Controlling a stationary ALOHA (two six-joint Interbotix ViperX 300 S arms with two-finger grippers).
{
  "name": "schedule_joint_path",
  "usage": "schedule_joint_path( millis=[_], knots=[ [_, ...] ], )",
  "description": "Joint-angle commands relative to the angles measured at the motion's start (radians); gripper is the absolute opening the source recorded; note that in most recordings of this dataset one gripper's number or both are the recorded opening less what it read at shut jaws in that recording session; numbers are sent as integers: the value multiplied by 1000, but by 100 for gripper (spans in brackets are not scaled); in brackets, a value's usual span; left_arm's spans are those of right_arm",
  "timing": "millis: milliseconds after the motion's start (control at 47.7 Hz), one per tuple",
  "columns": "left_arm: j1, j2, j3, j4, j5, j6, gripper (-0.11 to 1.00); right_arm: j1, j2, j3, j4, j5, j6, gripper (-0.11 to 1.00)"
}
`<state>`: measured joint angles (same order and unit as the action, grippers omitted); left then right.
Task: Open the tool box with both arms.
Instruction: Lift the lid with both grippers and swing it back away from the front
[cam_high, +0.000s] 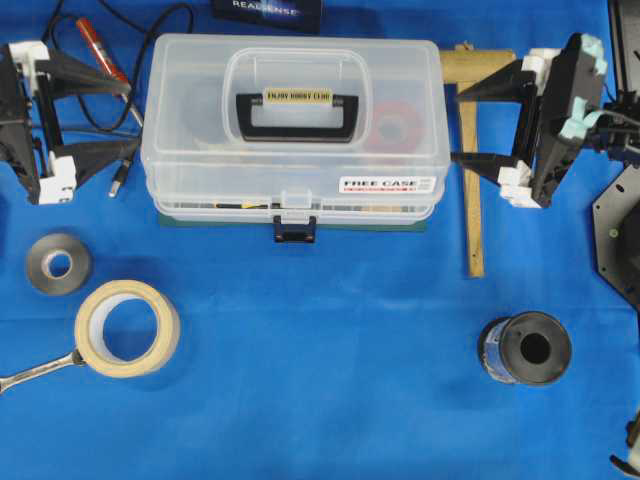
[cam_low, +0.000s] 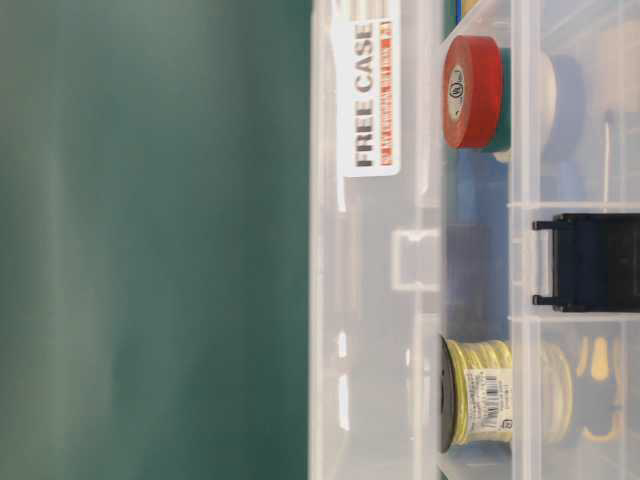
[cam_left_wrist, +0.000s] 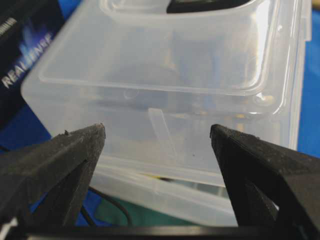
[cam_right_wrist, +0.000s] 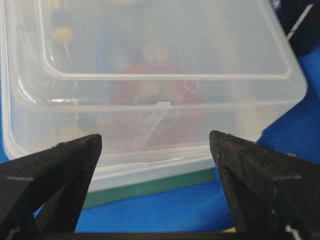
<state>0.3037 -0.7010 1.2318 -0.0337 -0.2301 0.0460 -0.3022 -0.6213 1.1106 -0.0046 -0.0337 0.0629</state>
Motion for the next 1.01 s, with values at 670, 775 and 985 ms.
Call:
schedule_joint_path(
  millis=[670,775,985],
  knots=[
    [44,-21,-35,-2,-80,40,91,-46,-18,-91,-20,-20,-8,87],
    [60,-17,-37,-2,-89,51,91,-63,-18,-101,-25,-20,-12,87],
    [95,-14,-40,-3,-110,55,91,-103,-18,-120,-25,-21,-26,87]
  ],
)
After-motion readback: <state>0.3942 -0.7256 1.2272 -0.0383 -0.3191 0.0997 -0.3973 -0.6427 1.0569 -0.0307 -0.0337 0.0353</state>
